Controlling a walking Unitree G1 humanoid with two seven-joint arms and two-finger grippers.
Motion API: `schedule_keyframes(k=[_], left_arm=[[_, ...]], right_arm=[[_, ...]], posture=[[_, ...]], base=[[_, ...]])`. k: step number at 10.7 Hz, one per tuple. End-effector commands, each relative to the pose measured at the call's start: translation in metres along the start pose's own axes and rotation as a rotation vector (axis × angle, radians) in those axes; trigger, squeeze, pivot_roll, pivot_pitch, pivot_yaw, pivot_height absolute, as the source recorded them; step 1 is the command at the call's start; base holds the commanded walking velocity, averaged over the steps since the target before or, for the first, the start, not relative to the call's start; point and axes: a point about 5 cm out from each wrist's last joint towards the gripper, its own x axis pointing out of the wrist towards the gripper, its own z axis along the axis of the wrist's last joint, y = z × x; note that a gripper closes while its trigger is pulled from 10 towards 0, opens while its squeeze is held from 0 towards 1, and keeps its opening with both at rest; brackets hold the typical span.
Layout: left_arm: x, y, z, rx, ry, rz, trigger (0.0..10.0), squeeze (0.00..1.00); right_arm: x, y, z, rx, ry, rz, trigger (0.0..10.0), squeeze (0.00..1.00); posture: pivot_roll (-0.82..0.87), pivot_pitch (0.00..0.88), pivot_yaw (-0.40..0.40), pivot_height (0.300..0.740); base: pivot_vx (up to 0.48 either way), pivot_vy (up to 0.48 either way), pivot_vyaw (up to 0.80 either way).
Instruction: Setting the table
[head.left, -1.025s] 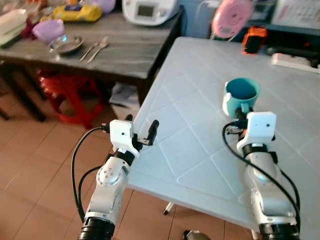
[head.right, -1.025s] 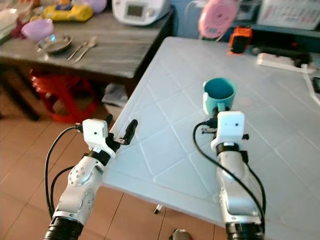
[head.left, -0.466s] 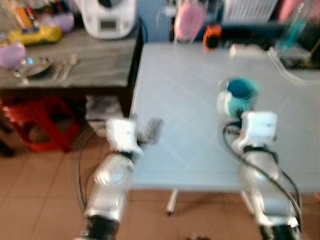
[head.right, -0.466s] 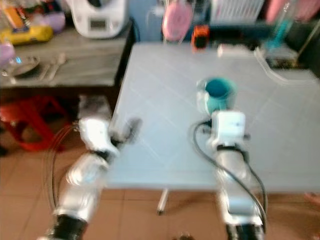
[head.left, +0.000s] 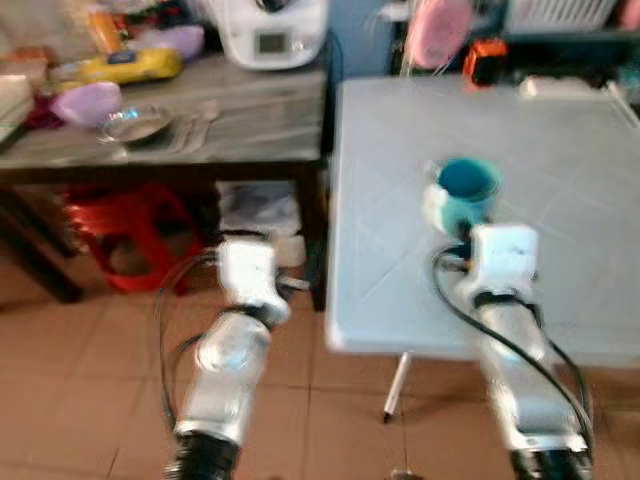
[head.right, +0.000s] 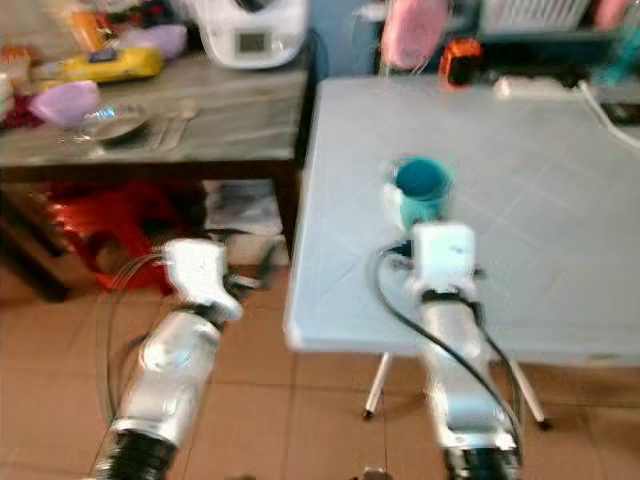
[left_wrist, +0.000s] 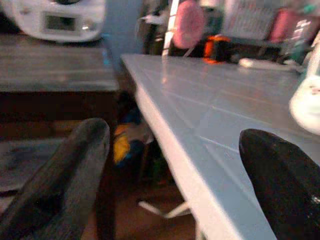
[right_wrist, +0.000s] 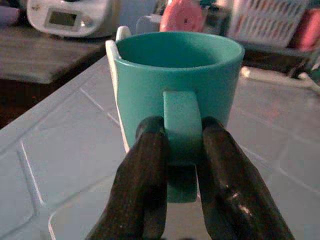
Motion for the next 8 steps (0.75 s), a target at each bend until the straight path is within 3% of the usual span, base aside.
schedule_keyframes(k=[1,8], left_arm=[[-0.0008,0.008,0.0022,0.02,-0.004,0.023,10.0,0.0],[-0.0018,0.008,-0.0005,0.032,0.006,0.01,10.0,0.0]], right_arm=[[0.0011,0.0057,0.007,0.012,-0.033,0.009,10.0,0.0],[-0.001,0.0056,0.0063,-0.003,-0.038,0.011,10.0,0.0]], posture=[[-0.23,0.071,0.071,0.74],[-0.24,0.073,0.069,0.74]], base=[[0.0,0.45,0.0],[0.0,0.467,0.0]])
